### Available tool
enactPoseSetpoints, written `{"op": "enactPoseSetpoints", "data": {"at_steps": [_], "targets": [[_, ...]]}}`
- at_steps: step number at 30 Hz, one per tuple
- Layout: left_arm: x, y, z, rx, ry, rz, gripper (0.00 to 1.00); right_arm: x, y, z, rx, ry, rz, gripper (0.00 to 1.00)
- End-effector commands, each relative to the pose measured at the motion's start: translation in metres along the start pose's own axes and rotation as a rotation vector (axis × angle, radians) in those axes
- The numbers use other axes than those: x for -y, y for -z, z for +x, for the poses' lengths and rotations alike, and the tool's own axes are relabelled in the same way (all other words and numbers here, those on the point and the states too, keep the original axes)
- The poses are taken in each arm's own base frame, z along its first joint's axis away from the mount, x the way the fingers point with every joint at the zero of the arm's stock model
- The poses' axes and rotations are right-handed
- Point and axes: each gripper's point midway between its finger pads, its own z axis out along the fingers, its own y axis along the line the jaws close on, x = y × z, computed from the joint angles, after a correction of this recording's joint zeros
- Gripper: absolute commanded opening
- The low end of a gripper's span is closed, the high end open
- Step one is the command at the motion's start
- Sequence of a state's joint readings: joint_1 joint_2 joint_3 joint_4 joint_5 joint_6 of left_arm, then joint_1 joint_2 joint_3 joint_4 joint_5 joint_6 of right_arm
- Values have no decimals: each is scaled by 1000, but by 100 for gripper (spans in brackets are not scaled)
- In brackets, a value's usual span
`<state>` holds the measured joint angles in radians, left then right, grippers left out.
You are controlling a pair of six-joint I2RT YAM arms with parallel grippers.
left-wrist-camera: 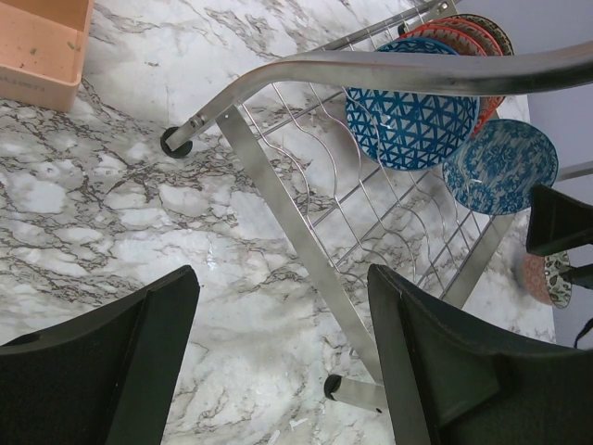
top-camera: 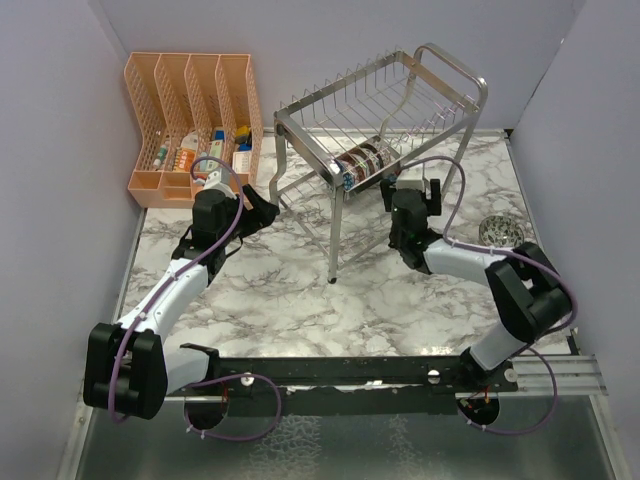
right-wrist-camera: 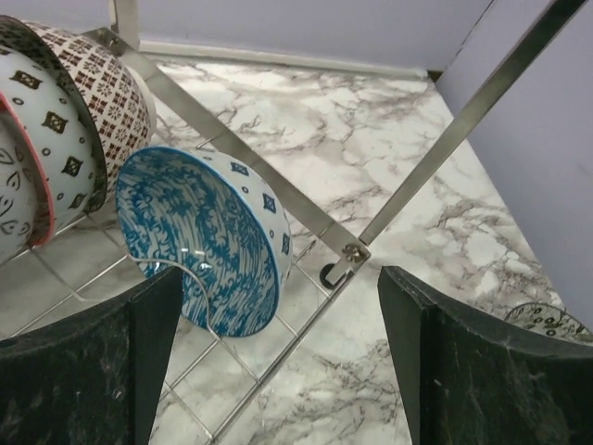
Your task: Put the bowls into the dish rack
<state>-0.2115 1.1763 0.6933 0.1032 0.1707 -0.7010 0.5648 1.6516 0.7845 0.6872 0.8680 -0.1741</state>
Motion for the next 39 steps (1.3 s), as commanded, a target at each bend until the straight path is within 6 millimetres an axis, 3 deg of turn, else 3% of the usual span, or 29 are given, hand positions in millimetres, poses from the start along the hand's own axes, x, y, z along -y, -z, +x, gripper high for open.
{"op": "enactPoseSetpoints", "data": {"at_steps": [1,7,10,14,19,30,39], "targets": [[8,3,-10,38,-8,30,76,-3,19,1,-146,-114,-69,86],[10,2,-9,31,-1,42,76,9,47,11,-349,-207,-69,87],[12,4,-10,35,-3,48,76,21,58,25,-471,-236,-28,92],[14,4,-9,33,0,60,76,34,65,41,-594,-351,-64,93],[17,5,-9,32,5,75,76,68,68,58,-662,-475,-10,91],[22,3,-6,21,16,111,76,146,76,86,-729,-736,211,77],[26,1,-2,2,31,139,76,187,61,118,-762,-923,354,72]]}}
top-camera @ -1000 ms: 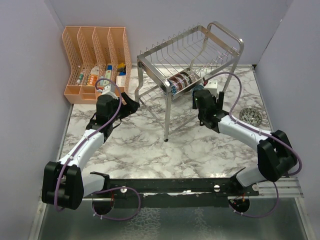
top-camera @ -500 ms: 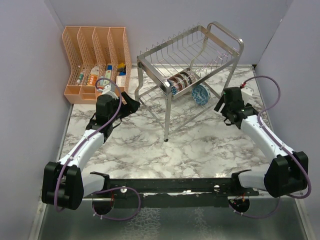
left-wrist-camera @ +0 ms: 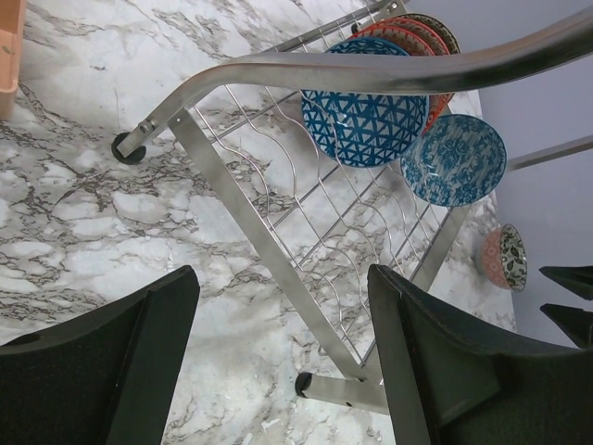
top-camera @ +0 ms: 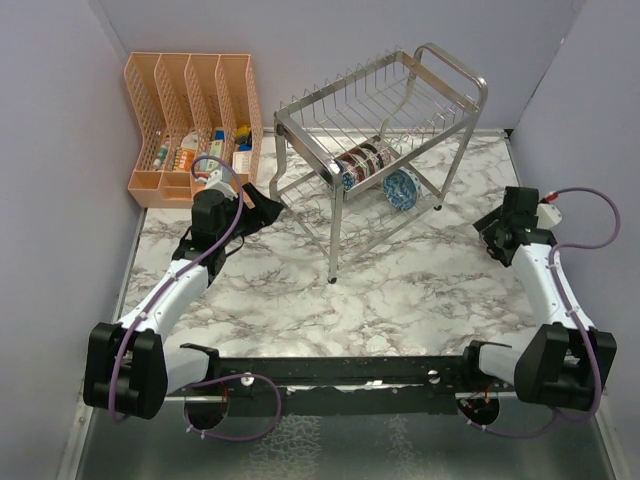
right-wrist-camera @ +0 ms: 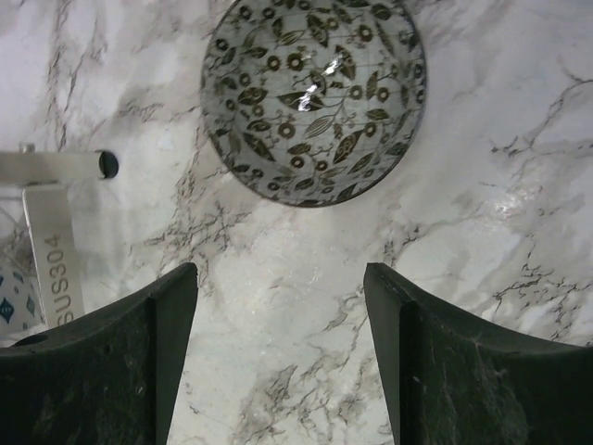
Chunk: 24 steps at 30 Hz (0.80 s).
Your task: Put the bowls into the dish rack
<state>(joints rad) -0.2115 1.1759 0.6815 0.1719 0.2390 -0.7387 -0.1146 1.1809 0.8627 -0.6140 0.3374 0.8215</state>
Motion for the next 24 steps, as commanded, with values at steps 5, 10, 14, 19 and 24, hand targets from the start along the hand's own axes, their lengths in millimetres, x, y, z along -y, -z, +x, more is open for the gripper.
{"op": "enactPoseSetpoints", "data": {"at_steps": [5,10,14,19,24], "targets": [[10,0,-1,-1,6,52,76,35,-35,-10,-22,-176,70,71],[10,1,-4,11,0,47,76,41,-53,-9,-7,-210,91,67],[8,0,-3,7,-1,38,76,50,-64,-7,26,-233,132,61],[5,1,-3,8,-6,28,76,60,-73,-17,107,-232,176,58],[5,1,-2,6,-7,25,76,65,-81,-17,128,-230,198,44]]}}
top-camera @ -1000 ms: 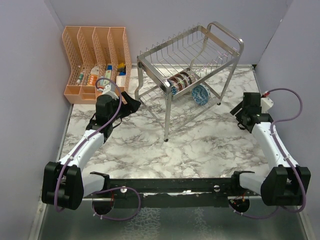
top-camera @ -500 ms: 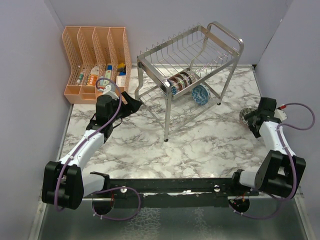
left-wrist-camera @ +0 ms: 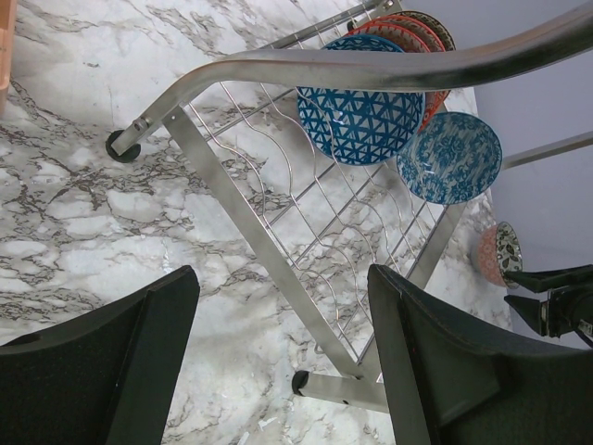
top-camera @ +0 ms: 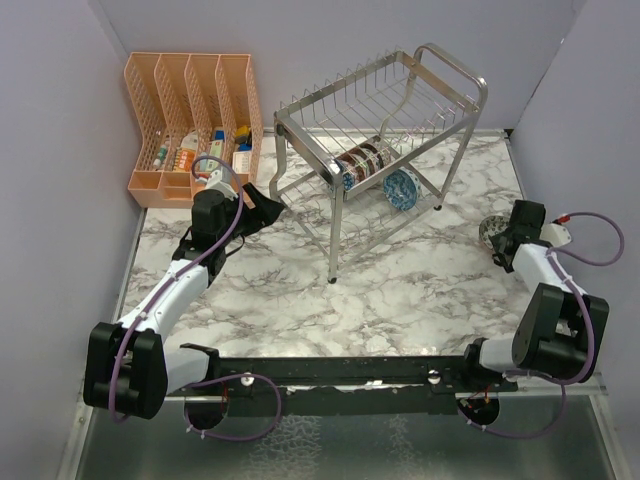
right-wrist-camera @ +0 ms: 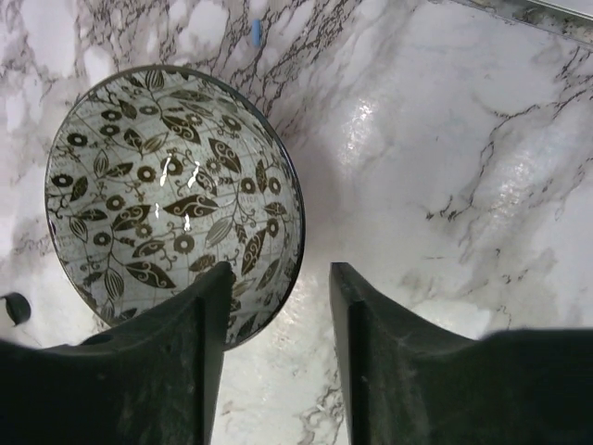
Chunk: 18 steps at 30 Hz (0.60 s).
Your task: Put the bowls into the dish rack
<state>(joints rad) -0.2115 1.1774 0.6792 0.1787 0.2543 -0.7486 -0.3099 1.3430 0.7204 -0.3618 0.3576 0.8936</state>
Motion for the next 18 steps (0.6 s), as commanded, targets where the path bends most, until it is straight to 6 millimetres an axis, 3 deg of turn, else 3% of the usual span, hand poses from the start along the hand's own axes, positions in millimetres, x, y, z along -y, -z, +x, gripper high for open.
{"op": "enactPoseSetpoints", "data": {"at_steps": [1,5,13,18], "targets": [[2,1,-3,11,-16,9,76,0,-13,-15,88,-41,17,41],[1,1,-3,9,-17,5,76,0,-21,-8,73,-41,16,40],[-2,1,-2,7,-16,-6,76,-3,-14,-10,107,-9,-51,3],[-3,1,-2,10,-16,-12,76,-16,8,-15,130,17,-184,1]]}}
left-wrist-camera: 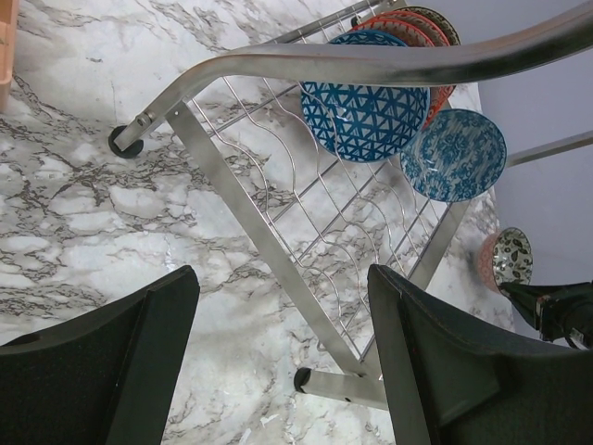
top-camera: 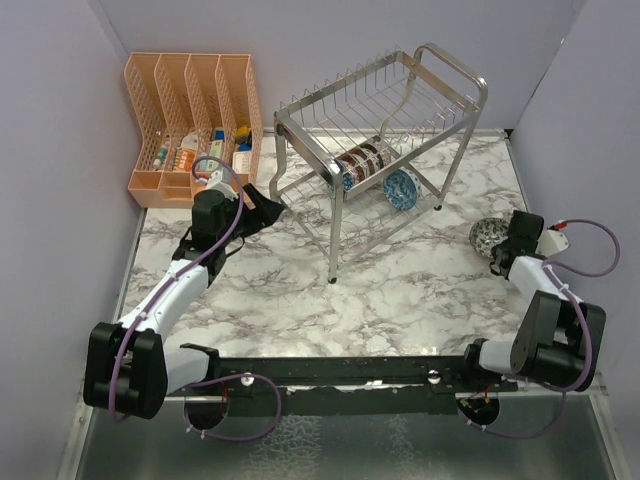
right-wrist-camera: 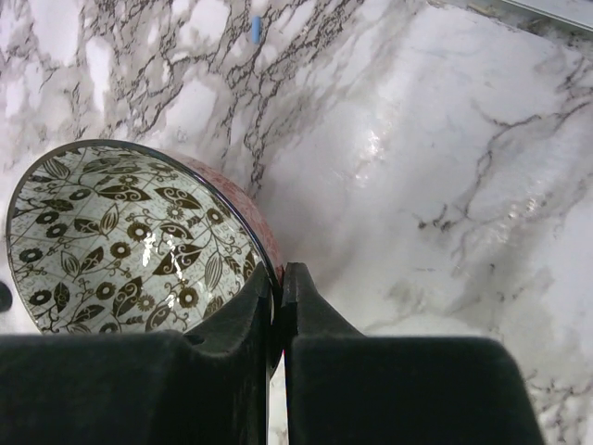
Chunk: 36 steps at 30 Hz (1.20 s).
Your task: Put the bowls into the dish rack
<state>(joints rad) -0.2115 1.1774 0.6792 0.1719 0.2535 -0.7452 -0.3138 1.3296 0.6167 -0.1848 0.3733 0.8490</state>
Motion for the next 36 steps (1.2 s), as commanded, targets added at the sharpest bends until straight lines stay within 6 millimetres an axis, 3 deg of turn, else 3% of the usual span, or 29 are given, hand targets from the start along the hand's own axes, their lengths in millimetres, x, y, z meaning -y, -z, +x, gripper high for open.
{"op": "enactPoseSetpoints", "data": {"at_steps": [1,8,16,21,25,31,36], "targets": [[-2,1,-3,13,-14,-9,76,-25,24,-20,73,14,-174,1],[-3,0,-2,11,-16,-13,76,-56,81,-22,159,120,-397,1],[-5,1,-5,21,-25,-29,76,-108,144,10,169,242,-655,1],[-6,1,-7,23,-33,-38,76,-146,176,38,185,358,-731,1],[-7,1,-9,26,-40,-50,76,-174,208,49,247,410,-790,1],[-10,-1,-8,21,-40,-64,76,-212,237,64,352,510,-853,1],[-11,0,-9,25,-46,-72,76,-227,238,55,517,569,-819,1]]}}
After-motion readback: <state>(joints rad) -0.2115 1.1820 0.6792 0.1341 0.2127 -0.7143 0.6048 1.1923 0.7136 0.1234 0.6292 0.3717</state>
